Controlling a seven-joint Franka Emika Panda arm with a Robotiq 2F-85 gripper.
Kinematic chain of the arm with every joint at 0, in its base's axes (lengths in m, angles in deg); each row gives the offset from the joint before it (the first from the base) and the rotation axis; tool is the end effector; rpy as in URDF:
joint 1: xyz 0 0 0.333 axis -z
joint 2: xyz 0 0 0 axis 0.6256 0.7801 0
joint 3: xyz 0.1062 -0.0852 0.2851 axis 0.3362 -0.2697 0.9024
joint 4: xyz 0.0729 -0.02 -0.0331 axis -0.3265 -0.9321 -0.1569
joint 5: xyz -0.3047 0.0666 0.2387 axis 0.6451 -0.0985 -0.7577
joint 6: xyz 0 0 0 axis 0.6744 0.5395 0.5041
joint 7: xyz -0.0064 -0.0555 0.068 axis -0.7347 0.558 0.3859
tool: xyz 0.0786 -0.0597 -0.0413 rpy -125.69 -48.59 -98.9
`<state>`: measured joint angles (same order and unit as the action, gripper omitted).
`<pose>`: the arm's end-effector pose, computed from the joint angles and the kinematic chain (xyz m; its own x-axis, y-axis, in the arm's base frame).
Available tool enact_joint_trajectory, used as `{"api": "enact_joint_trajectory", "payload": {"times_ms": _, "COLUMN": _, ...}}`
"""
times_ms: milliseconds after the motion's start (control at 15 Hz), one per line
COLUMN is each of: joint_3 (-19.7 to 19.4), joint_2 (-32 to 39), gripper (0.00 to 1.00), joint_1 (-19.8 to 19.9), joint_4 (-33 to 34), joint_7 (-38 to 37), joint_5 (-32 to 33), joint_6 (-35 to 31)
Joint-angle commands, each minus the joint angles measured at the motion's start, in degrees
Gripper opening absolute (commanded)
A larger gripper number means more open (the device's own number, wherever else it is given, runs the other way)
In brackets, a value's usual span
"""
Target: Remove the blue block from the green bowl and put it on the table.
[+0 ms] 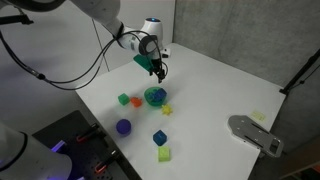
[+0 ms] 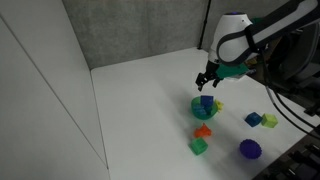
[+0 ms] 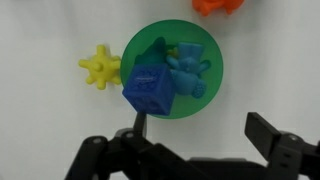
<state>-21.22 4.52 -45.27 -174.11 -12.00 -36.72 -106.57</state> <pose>0.6242 0.0729 0.2172 0.9904 -0.1372 0.0177 -0.1371 -0.9905 -0.0063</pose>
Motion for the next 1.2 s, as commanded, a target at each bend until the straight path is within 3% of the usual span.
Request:
{"api": "enact_joint_trajectory", "payload": {"times_ms": 0, "joint_3": -1.4, "joint_2": 5.1, "gripper": 1.0, "joint_1": 0.2, "joint_4": 4.2, "joint_7": 1.3, "joint_5": 1.3, "joint_6": -1.0}}
{"api": "enact_joint_trajectory", "payload": {"times_ms": 400, "joint_3": -3.4, "joint_2": 10.2, "gripper": 1.0, "joint_1": -0.3, "joint_4": 6.3, "joint_7": 1.3, "joint_5": 3.5, "joint_6": -3.2}}
{"api": "enact_joint_trajectory", "payload": {"times_ms": 1133, "joint_3": -5.3, "joint_2": 12.4, "gripper": 1.0, "joint_1": -1.4, "joint_4": 5.7, "joint_7": 1.2, "joint_5": 5.1, "joint_6": -2.2}}
